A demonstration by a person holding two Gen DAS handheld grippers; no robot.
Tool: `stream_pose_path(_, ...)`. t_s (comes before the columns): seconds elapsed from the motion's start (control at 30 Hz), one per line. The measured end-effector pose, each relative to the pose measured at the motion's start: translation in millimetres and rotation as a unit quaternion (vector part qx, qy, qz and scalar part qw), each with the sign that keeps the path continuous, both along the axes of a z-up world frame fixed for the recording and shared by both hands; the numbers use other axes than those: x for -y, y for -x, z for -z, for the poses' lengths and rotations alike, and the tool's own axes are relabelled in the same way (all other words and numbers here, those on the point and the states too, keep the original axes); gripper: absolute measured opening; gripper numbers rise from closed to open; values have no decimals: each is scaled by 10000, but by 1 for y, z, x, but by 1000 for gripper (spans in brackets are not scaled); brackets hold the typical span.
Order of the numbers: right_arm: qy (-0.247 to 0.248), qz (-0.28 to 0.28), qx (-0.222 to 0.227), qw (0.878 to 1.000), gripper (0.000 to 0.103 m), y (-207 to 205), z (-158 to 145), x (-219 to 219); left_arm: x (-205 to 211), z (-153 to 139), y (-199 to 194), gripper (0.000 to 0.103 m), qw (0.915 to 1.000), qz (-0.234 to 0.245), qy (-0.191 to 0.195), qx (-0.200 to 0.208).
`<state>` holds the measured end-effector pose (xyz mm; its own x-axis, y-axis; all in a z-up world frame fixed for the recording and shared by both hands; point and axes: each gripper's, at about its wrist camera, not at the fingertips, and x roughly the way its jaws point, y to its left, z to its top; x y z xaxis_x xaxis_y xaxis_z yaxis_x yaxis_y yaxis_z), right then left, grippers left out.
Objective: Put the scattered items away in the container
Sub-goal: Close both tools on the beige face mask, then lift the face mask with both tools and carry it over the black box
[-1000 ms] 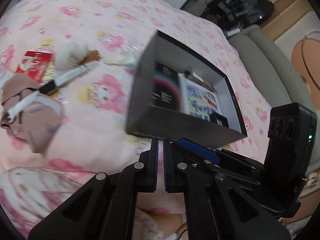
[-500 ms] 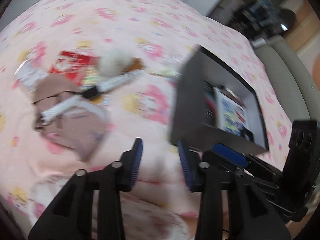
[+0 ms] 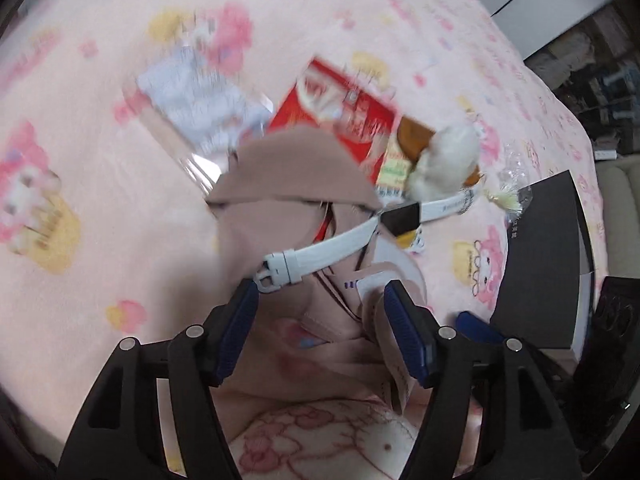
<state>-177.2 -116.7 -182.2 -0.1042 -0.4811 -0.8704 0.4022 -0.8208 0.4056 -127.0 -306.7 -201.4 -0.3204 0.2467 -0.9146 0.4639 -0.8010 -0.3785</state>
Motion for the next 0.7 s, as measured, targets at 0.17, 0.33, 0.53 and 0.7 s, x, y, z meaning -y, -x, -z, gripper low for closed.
stream_pose_path(0.17, 179, -422, 359, 9983, 45, -10, 22, 17, -3, 14, 4, 47, 9977, 296, -604, 121)
stream_pose_path(0.33, 160, -226, -24, 9996, 11, -19, -3, 3, -35, -8, -3, 21, 9957, 778, -430, -260)
stream_pose_path(0.53, 151, 219, -796, 9965, 9, -49, -64, -71, -92, -49, -17, 20, 9811, 1431, -962, -876)
stream_pose_path(0.7, 328, 895, -1050, 9899, 9, -77, -93, -152, -165, -71, -32, 20, 9594, 2120, -1445, -1173)
